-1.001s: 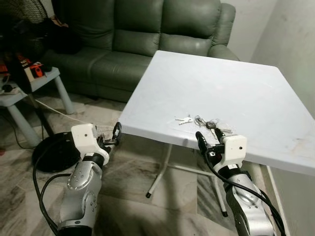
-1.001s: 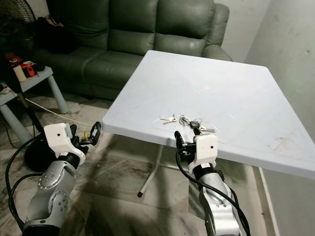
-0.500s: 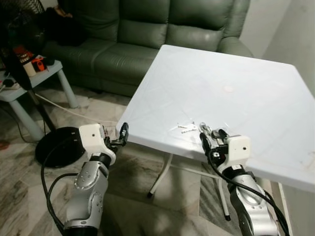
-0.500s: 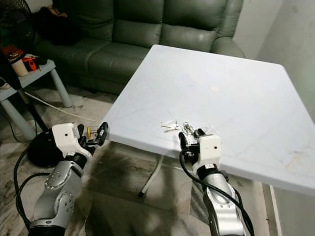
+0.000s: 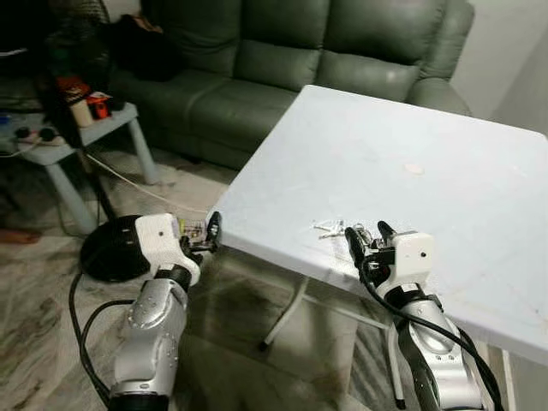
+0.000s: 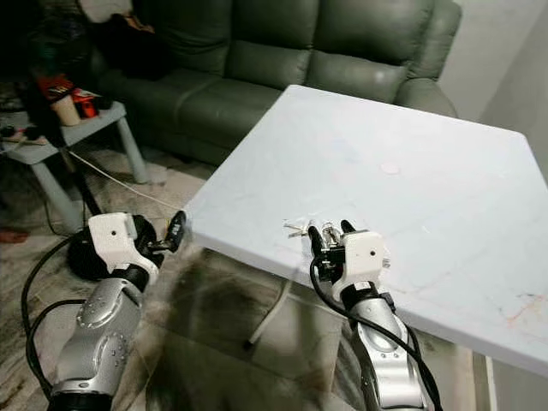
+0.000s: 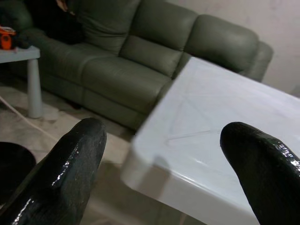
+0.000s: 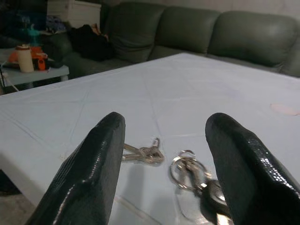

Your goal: Hang keys on a hook

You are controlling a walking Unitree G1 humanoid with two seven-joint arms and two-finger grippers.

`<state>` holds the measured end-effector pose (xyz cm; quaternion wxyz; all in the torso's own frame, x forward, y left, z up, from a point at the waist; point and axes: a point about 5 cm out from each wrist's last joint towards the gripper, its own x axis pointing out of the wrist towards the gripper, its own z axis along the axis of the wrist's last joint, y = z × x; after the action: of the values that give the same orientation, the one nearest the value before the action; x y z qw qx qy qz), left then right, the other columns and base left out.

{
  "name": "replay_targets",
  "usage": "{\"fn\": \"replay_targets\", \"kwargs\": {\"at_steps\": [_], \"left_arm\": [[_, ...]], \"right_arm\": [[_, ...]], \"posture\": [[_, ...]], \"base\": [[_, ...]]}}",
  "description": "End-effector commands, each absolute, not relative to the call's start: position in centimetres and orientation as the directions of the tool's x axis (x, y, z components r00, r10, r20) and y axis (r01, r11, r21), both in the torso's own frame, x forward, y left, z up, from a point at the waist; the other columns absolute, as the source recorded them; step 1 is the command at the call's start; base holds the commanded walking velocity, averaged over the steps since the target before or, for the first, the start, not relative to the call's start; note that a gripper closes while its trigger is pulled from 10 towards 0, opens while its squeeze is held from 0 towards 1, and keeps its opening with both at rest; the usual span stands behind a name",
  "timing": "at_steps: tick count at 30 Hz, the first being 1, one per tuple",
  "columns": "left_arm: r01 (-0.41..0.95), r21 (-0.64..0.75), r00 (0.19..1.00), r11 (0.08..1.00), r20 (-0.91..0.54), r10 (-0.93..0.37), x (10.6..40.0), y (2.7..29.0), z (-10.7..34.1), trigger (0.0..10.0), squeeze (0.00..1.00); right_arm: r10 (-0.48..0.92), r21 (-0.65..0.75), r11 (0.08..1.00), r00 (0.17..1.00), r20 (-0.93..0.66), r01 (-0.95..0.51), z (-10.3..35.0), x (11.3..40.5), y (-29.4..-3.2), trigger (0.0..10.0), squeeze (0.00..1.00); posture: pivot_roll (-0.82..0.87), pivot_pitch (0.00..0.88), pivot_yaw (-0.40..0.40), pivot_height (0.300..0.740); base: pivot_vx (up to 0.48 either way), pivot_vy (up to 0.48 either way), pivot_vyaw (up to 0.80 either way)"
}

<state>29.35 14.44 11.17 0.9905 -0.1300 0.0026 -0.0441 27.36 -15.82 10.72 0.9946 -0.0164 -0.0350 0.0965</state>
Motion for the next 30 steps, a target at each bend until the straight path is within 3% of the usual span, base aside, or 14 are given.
{"fn": "replay_targets", "kwargs": {"at_steps": [1,7,30], "left_arm": [[0.110,-0.250,0.994,0.962,0.014,-0.110,29.53,13.80,11.38,10.0,0.00],[0.124,-0.248,0.992,0.961,0.019,-0.123,29.39,13.53,11.34,10.0,0.00],[0.150,-0.249,0.989,0.957,0.020,-0.150,29.32,13.14,11.23,10.0,0.00]], "right_arm": [[0.186,-0.050,0.982,0.980,0.072,-0.183,10.99,27.39,-16.28,10.0,0.00],[0.207,-0.035,0.978,0.977,0.054,-0.205,10.85,27.35,-16.23,10.0,0.00],[0.215,-0.033,0.976,0.976,0.020,-0.215,10.53,27.46,-16.15,10.0,0.00]], "posture": [[0.00,0.000,-0.052,0.715],[0.00,0.000,-0.053,0.715],[0.00,0.000,-0.056,0.715]], "base": [[0.000,0.000,0.00],[0.000,0.000,0.00],[0.000,0.000,-0.77]]}}
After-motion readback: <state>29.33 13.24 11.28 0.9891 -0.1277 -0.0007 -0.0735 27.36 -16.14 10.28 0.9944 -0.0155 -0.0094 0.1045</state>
